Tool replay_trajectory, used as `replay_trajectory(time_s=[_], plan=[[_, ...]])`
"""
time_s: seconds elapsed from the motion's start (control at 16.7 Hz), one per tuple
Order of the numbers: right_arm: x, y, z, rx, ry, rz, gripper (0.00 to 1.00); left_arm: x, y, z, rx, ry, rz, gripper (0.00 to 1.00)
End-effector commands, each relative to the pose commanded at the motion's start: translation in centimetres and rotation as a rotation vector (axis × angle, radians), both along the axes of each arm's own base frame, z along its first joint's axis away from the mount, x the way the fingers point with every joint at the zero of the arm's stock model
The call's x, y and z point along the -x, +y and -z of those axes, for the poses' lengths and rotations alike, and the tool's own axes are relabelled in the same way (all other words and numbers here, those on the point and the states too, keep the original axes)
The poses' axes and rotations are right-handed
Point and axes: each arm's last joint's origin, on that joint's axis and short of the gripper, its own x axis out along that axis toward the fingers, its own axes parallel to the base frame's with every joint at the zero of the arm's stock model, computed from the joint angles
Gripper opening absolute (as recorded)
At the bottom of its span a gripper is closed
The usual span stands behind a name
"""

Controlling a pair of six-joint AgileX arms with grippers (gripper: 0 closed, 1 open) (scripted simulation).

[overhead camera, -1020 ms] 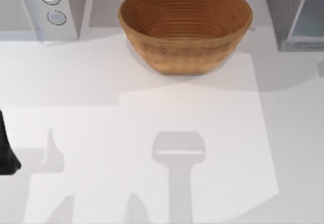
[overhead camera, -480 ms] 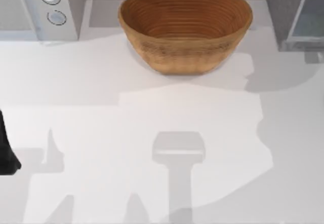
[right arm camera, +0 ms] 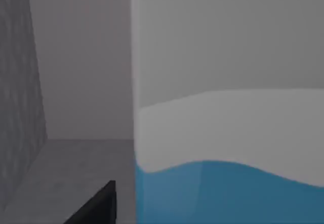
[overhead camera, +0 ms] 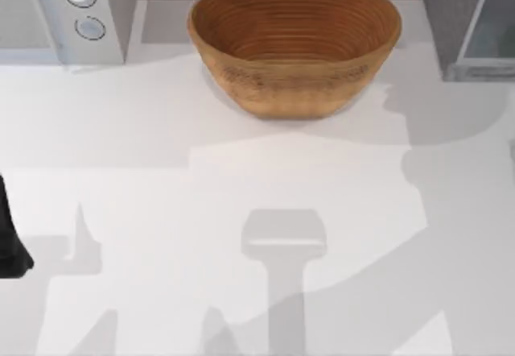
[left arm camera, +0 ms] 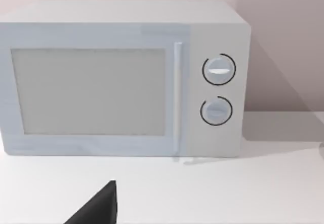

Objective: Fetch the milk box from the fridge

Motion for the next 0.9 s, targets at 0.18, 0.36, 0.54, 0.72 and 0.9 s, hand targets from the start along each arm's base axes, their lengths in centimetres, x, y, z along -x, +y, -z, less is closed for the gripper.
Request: replay_trajectory(time_s=[0.18, 0.36, 0.54, 0.72, 0.9], plan=[[-0.95, 0.10, 0.10, -0.001, 0.007, 0.000, 1.00, 0.00, 0.00, 0.00, 0.000, 0.000, 0.000, 1.00], [-0.95, 0.10, 0.10, -0.001, 0.007, 0.000, 1.00, 0.00, 0.00, 0.00, 0.000, 0.000, 0.000, 1.00], [-0.95, 0.10, 0.10, -0.001, 0.007, 0.000, 0.77, 0.00, 0.00, 0.00, 0.000, 0.000, 0.000, 1.00], [-0.95, 0.10, 0.10, -0.001, 0.007, 0.000, 0.55, 0.00, 0.00, 0.00, 0.000, 0.000, 0.000, 1.00], [-0.95, 0.10, 0.10, -0.001, 0.007, 0.000, 0.32, 0.00, 0.00, 0.00, 0.000, 0.000, 0.000, 1.00]])
